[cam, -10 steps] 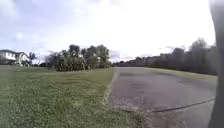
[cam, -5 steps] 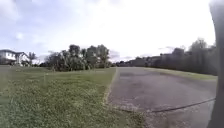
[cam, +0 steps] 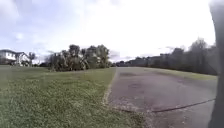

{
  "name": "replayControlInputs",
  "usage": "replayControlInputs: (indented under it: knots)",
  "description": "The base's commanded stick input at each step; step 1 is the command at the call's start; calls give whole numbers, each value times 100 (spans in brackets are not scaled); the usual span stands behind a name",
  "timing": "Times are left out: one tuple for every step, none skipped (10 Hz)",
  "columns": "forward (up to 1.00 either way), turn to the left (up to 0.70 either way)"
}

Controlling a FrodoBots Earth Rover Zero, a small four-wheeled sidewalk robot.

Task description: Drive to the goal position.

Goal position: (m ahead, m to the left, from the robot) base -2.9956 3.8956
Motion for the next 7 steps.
replayControlInputs:
  knots:
    - [1, 0]
    - [0, 0]
    - [0, 0]
    - [0, 0]
    - [3, 0]
    - [3, 0]
    - [0, 0]
